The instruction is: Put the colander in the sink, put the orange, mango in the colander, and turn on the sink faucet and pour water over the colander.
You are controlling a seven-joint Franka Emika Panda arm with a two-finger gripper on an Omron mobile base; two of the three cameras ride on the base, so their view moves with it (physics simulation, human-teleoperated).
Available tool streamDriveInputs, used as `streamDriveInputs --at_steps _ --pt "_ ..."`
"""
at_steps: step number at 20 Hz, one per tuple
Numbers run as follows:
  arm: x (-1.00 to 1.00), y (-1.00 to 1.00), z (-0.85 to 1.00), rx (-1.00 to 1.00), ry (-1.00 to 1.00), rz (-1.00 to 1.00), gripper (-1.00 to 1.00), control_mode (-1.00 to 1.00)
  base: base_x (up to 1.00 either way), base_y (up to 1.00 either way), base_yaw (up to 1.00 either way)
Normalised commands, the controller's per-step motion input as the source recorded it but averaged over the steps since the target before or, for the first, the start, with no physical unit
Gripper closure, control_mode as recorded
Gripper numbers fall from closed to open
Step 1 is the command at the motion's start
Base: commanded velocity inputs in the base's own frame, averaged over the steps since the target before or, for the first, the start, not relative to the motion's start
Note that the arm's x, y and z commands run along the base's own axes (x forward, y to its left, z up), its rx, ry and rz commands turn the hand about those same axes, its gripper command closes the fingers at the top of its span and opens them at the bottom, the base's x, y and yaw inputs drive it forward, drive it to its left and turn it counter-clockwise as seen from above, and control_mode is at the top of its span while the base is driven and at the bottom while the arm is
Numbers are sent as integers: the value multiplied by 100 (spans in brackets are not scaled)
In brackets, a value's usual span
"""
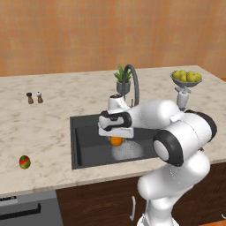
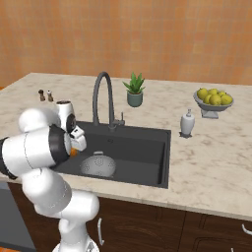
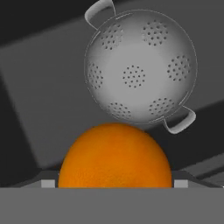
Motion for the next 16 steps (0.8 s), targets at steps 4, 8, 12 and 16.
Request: streamDriveInputs --at_steps 4,8,12,16 --pt "10 -45 -5 0 1 -8 100 -100 0 0 0" --pt "24 -21 -19 0 0 -1 100 -100 0 0 0" --pt "26 -12 -31 0 0 0 100 -100 0 0 0" --pt "29 -8 -37 0 0 0 100 -100 0 0 0"
